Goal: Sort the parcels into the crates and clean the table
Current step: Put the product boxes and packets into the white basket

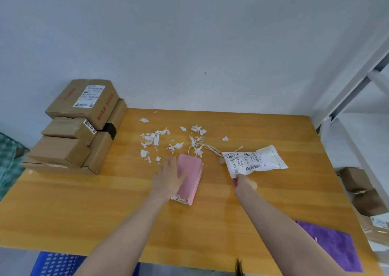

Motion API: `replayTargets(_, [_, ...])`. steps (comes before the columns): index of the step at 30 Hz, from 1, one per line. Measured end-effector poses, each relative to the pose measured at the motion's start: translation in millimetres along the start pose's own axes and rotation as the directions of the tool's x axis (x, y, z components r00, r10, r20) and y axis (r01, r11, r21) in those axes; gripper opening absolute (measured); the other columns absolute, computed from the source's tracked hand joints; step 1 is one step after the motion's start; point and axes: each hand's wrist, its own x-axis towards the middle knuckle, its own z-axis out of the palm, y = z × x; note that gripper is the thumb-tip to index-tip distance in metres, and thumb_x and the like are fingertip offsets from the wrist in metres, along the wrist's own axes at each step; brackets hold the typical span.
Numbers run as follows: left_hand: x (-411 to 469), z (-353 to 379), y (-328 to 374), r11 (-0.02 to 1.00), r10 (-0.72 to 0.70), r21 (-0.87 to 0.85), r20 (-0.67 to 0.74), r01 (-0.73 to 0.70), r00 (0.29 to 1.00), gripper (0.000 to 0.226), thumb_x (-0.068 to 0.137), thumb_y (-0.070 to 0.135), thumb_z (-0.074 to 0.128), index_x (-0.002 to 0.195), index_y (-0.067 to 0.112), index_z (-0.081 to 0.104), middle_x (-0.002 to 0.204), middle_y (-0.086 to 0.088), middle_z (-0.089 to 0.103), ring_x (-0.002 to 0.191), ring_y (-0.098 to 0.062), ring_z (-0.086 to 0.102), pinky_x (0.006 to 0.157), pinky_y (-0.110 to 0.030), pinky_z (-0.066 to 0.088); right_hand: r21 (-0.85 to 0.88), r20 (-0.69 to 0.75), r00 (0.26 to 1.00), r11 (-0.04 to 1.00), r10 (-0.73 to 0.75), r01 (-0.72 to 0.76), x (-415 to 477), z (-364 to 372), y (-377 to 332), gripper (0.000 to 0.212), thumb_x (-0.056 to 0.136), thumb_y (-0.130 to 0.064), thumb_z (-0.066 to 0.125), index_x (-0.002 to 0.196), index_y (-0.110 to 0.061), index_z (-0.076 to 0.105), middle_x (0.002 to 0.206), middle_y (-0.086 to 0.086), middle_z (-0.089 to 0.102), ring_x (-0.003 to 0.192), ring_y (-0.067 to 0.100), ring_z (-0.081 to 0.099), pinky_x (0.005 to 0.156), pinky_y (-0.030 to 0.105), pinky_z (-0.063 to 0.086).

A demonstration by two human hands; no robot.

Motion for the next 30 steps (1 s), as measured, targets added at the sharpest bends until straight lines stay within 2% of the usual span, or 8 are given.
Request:
replayTargets(3, [-7,19,13,0.998,-0.03,-0.04,0.237,0.04,0.971,0.115,0.073,0.052,0.069,0.15,0.02,-0.01,0.153,-0.009,0.009,0.134,-0.031,0.032,0.101,-0.044,0.041,-0.001,-0.032,0.999,1.0,-0.017,0.017,-6,-4,-1,0.023,0.082,-0.002,0.067,0.065,-0.004,0.051,0.064,0.007,0.054,0.058,0.017,0.051,0.065,0.029,0.049])
replayTargets(6, [-9,29,16,0.98,-0.117,-0.129,0.25,0.153,0.961,0.12,0.073,0.034,0.075,0.147,0.03,-0.019,0.155,-0.014,-0.001,0.136,-0.035,0.027,0.1,-0.039,0.043,0.008,0.001,0.999,0.999,-0.034,0.034,-17,-9,-3,0.008,0.081,0.003,0.065,0.079,0.0,0.058,0.07,0.009,0.059,0.059,0.018,0.057,0.073,0.033,0.054])
replayTargets(8, [-6,29,12,0.908,-0.142,-0.357,0.236,0.222,0.961,0.117,0.073,0.026,0.076,0.149,0.031,-0.012,0.154,-0.013,0.004,0.137,-0.033,0.026,0.102,-0.039,0.039,-0.003,-0.001,0.991,0.991,-0.134,0.134,-21,-13,-4,0.008,0.083,0.006,0.058,0.086,-0.002,0.056,0.084,0.011,0.062,0.059,0.02,0.061,0.076,0.034,0.055])
replayTargets(11, [-5,21,-1,0.626,-0.131,-0.729,0.251,0.276,0.959,0.109,0.074,0.021,0.078,0.149,0.019,0.0,0.15,-0.009,0.028,0.131,-0.028,0.04,0.101,-0.039,0.041,-0.057,0.05,0.94,0.939,-0.337,0.339,-32,-26,-5,0.028,0.084,0.011,0.05,0.103,-0.009,0.053,0.101,0.013,0.055,0.065,0.019,0.063,0.071,0.034,0.058])
replayTargets(17, [-32,1,-23,0.32,0.066,-0.818,0.522,0.478,0.85,0.024,0.092,0.034,0.056,0.111,0.023,0.047,0.105,-0.01,0.062,0.09,-0.025,0.061,0.084,-0.042,0.049,-0.226,0.225,0.828,0.799,-0.514,0.557,-64,-60,17,0.038,0.087,0.008,0.037,0.105,-0.006,0.068,0.102,0.01,0.061,0.075,0.016,0.06,0.085,0.04,0.055])
replayTargets(22, [-65,0,-18,0.175,0.287,-0.85,0.526,0.496,0.801,0.03,0.091,0.042,0.049,0.102,0.015,0.058,0.095,-0.01,0.067,0.092,-0.025,0.058,0.079,-0.035,0.045,-0.553,0.303,0.709,0.489,-0.636,0.675,-105,-62,71,0.033,0.09,-0.003,0.04,0.105,0.005,0.069,0.113,0.017,0.059,0.102,0.03,0.057,0.068,0.02,0.035])
replayTargets(26, [-79,2,-19,0.223,0.409,-0.892,0.452,0.393,0.793,0.047,0.084,0.043,0.054,0.122,0.017,0.053,0.113,-0.01,0.066,0.104,-0.027,0.058,0.092,-0.04,0.045,-0.399,0.315,0.818,0.714,-0.482,0.575,-140,-58,85,0.061,0.092,-0.059,0.039,0.065,-0.006,0.055,0.075,0.01,0.06,0.067,0.02,0.055,0.054,0.025,0.037])
replayTargets(30, [-91,-9,-28,0.317,0.44,-0.89,0.443,0.327,0.781,0.057,0.085,0.036,0.062,0.136,0.022,0.042,0.122,-0.01,0.062,0.106,-0.028,0.062,0.072,-0.036,0.055,-0.295,0.48,0.811,0.808,-0.336,0.51,-148,-62,92,0.091,0.055,-0.087,0.057,0.093,-0.006,0.068,0.088,0.009,0.07,0.077,0.021,0.063,0.067,0.028,0.05])
